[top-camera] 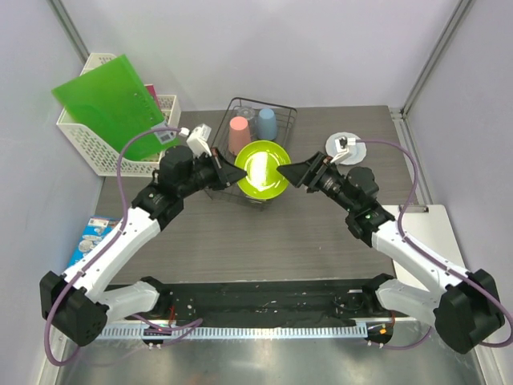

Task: Unload the mixed dishes from the dish rack
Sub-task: Pick up the plate from the dish rack, then place the plate at the center of the board.

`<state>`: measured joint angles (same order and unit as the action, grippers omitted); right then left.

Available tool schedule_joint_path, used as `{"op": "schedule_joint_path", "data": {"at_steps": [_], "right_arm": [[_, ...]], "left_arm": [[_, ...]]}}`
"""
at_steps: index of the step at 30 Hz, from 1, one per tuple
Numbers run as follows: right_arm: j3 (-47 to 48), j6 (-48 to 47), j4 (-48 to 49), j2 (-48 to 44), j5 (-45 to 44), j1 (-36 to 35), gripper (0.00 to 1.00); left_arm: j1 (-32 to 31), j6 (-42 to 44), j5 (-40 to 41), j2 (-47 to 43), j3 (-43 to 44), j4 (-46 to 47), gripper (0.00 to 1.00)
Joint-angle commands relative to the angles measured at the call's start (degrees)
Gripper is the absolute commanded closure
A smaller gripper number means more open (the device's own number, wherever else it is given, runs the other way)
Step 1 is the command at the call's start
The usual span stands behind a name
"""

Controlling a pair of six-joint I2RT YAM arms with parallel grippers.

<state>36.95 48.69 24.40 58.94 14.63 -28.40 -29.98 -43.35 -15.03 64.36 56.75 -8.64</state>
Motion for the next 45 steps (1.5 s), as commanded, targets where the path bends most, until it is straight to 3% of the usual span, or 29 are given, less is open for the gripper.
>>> {"op": "schedule_joint_path", "data": {"at_steps": [1, 4, 5, 9, 10, 12, 13, 14, 15, 17, 20, 23, 27, 31, 39, 45], "right_arm": [[3.57, 0.97, 4.51, 3.54, 3.91, -0.16, 0.23], [4.18, 1.41, 4.95, 5.13, 5.14, -0.16, 0.32], [4.27, 1.41, 5.13, 5.83, 5.32, -0.16, 0.48], [4.45, 1.41, 3.38, 6.45, 5.67, -0.16, 0.82], [4.53, 1.06, 2.76, 6.37, 5.06, -0.07, 0.98], [4.54, 0.71, 1.0, 5.58, 4.27, -0.07, 0.99], [4.62, 0.19, 0.56, 5.14, 3.13, -0.16, 0.99], [5.32, -0.78, -1.62, 3.66, 2.08, -0.16, 0.99], [6.11, -1.74, -3.47, 2.86, 0.76, -0.07, 0.99], [9.61, -5.69, -10.82, 1.54, -5.91, -0.07, 0.99], [15.49, -10.17, -21.19, 1.35, -18.7, -0.16, 0.99], [18.41, -9.15, -26.68, 2.84, -24.72, 2.55, 0.99], [17.72, 0.34, -27.66, 5.74, -22.46, 15.96, 0.99], [14.82, 6.94, -21.53, 9.6, -24.56, 22.76, 0.99], [28.07, 4.57, -22.02, 28.05, -27.38, 26.46, 0.99], [36.43, 8.35, -23.52, 42.74, -22.72, 31.21, 0.99]], "left_arm": [[0.09, -1.73, -3.17, -2.66, -0.06, 5.57, 1.0], [0.09, -1.65, -3.43, -3.01, -0.24, 5.57, 1.0], [0.09, -1.56, -3.34, -3.18, -0.41, 5.39, 1.0], [0.09, -1.3, -3.26, -3.8, -1.03, 5.04, 1.0], [0.18, -1.03, -2.47, -3.89, -1.03, 4.69, 1.0], [0.18, -0.51, -0.45, -4.24, -0.94, 2.77, 0.98], [0.18, 0.02, 0.78, -4.76, -0.77, 1.97, 0.89], [0.27, 1.07, 3.05, -5.03, -0.42, 1.36, 0.54], [0.36, 1.69, 4.64, -5.47, -0.24, -0.65, 0.32], [0.36, 3.0, 12.08, -6.61, 0.81, -3.99, 0.0], [0.97, 5.2, 22.27, -7.4, 2.75, -11.2, 0.0], [1.15, 5.91, 29.67, -8.63, 3.28, -17.53, 0.0], [1.15, 6.35, 33.65, -12.84, 0.56, -22.2, 0.01], [1.06, 7.75, 33.13, -18.9, -4.79, -25.01, 0.05], [1.06, 7.93, 33.48, -32.27, -8.77, -32.48, 0.05], [1.06, 10.74, 37.43, -32.98, -6.22, -36.96, 0.05]]}}
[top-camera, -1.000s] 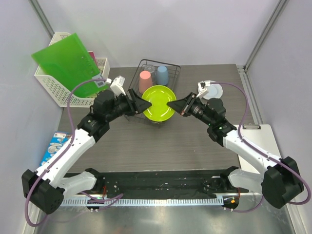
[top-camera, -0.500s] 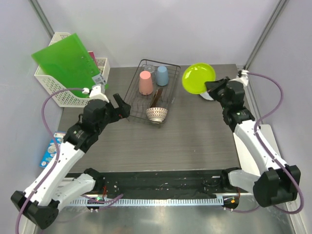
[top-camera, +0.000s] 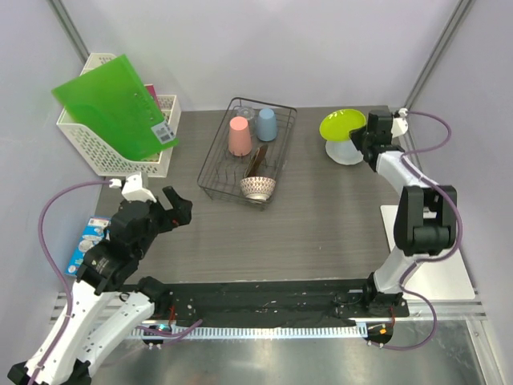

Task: Unload the mixed dishes from the dish rack
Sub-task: Place the plate at the center of the board.

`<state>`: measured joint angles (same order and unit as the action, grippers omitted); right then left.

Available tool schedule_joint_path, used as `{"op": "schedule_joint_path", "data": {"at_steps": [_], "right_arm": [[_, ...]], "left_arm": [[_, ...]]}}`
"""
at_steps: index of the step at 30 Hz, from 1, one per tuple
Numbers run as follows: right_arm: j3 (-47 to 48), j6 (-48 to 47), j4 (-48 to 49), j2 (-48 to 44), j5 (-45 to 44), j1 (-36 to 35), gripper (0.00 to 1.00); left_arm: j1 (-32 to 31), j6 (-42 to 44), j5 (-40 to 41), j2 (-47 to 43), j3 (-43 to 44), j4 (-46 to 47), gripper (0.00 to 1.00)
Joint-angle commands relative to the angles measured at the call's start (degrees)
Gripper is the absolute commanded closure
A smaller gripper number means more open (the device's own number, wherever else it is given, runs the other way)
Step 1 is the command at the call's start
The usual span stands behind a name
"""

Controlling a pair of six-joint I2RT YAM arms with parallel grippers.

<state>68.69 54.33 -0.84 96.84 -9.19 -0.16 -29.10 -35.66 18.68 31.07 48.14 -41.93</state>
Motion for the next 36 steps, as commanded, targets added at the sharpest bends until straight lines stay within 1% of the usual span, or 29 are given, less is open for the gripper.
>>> {"op": "schedule_joint_path", "data": {"at_steps": [1, 2, 4, 5, 7, 9, 17, 19, 20, 21, 22, 23, 24, 25, 29, 34, 36], "right_arm": [[6.1, 2.89, 1.55, 6.07, 1.37, 3.15, 0.99], [6.81, 2.98, 1.46, 7.3, 1.54, 3.41, 0.99], [8.56, 2.63, 1.19, 10.47, 1.63, 4.12, 0.99], [9.18, 1.84, 1.28, 11.35, 2.07, 4.29, 0.99], [11.37, 0.7, -1.88, 13.99, 1.81, 4.38, 0.99], [12.17, -0.27, -2.23, 15.83, 1.9, 4.38, 0.99], [12.53, -0.27, -2.93, 18.83, 2.78, 4.38, 0.98], [11.13, -0.18, -3.02, 18.57, 2.6, 4.38, 0.9], [10.51, -0.27, -3.03, 18.04, 2.6, 4.38, 0.81], [9.2, -0.36, -3.2, 17.77, 2.34, 4.38, 0.75], [8.58, -0.53, -3.29, 17.51, 2.25, 4.38, 0.72], [7.96, -0.8, -3.2, 16.99, 2.25, 4.38, 0.66], [7.0, -0.97, -3.64, 16.81, 2.16, 4.38, 0.63], [6.64, -1.5, -3.9, 16.63, 1.81, 4.38, 0.6], [6.64, -3.7, -6.97, 16.45, -0.38, 4.38, 0.57], [5.85, -5.19, -9.61, 13.65, -3.29, 4.38, 0.49], [5.24, -5.37, -10.4, 12.5, -3.9, 4.38, 0.48]], "left_arm": [[0.19, 3.57, 4.69, 0.39, 2.66, -3.94, 0.04], [0.19, 4.45, 6.27, 0.4, 2.75, -4.29, 0.04], [0.1, 4.9, 6.99, 0.39, 2.75, -4.39, 0.04], [0.19, 4.9, 6.73, 0.31, 2.57, -4.12, 0.04], [0.19, 4.81, 6.29, 0.74, 2.05, -3.16, 0.04], [0.19, 4.55, 5.93, 1.53, 1.61, -2.54, 0.04], [0.19, 4.72, 5.76, 4.0, 2.57, -2.1, 0.04], [0.19, 4.55, 5.32, 4.26, 2.57, -2.1, 0.04], [0.19, 4.63, 5.23, 4.35, 2.49, -2.01, 0.04], [0.19, 4.55, 5.14, 4.35, 2.4, -2.1, 0.04], [0.19, 4.29, 4.71, 4.35, 2.31, -1.93, 0.04], [0.19, 4.2, 4.53, 4.35, 2.05, -1.92, 0.04], [0.19, 4.02, 4.27, 4.35, 1.87, -1.66, 0.04], [0.19, 3.84, 3.65, 4.35, 1.78, -1.66, 0.04], [0.19, 3.67, 2.68, 4.26, 1.52, -1.75, 0.04], [0.19, 3.58, 2.33, 4.17, 1.52, -1.58, 0.03], [0.19, 3.4, 2.16, 4.35, 1.52, -1.4, 0.02]]}}
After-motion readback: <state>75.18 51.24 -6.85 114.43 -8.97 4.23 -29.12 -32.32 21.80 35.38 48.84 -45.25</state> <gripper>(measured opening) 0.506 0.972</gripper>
